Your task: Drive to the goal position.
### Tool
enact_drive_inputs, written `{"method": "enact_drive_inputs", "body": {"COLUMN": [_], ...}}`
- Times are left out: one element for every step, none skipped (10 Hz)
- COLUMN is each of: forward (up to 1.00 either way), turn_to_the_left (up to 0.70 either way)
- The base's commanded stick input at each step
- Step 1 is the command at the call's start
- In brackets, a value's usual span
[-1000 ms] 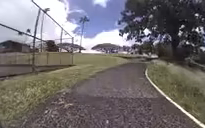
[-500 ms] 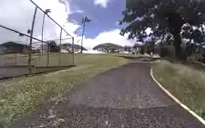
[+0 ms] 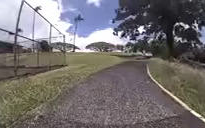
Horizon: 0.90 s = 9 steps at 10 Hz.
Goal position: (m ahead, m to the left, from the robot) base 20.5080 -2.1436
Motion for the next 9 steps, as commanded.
{"method": "enact_drive_inputs", "body": {"forward": [0.70, 0.70, 0.70, 0.70, 0.70, 0.70, 0.70, 0.70, 0.70], "turn_to_the_left": [0.00, 0.00, 0.00, 0.00, 0.00, 0.00, 0.00, 0.00, 0.00]}}
